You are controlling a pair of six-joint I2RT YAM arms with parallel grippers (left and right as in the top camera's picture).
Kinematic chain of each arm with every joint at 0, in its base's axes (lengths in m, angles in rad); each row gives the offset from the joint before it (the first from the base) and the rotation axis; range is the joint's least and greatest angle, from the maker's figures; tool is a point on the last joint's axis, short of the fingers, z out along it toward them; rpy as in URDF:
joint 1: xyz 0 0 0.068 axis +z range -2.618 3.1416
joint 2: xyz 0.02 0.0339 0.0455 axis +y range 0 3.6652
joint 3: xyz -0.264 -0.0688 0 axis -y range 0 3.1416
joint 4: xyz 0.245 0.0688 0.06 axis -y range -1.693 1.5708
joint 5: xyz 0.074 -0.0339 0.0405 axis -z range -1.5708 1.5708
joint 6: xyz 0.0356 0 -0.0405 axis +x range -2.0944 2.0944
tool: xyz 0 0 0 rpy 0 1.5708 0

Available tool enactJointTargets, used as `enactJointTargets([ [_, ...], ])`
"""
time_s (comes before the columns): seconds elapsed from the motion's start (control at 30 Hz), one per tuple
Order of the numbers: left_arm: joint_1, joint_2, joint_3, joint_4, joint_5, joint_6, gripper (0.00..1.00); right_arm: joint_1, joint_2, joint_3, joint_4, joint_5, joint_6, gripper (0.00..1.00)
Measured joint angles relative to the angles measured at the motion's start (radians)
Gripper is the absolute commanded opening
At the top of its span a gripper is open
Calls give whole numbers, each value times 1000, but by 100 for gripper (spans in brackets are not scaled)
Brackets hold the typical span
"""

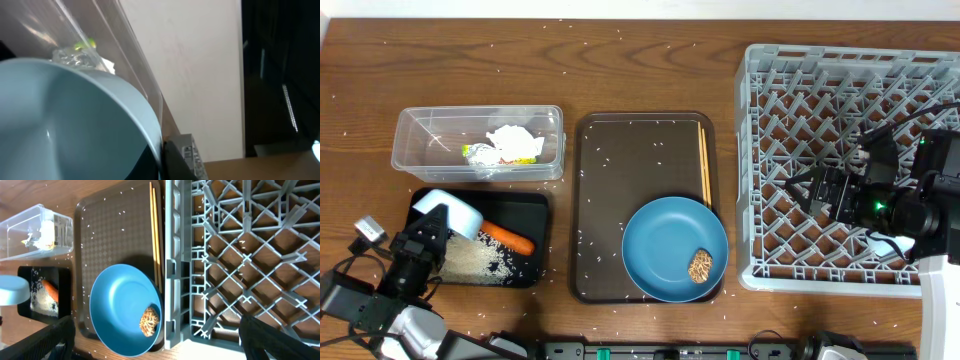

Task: Sort waste into correct bins and load items into the dishwasher rack
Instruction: 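Lift the empty bowl and pass it to the right gripper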

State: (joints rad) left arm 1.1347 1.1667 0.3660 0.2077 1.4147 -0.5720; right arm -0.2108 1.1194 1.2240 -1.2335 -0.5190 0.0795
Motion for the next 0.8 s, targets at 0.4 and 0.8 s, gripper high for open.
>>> enactJointTargets([
  [0.4,-98,-2,-5,228,63,-101,6,0,0,0,9,0,0,94],
  [0.8,-589,-76,31,997,27,-606,6,0,0,0,48,0,9,93],
])
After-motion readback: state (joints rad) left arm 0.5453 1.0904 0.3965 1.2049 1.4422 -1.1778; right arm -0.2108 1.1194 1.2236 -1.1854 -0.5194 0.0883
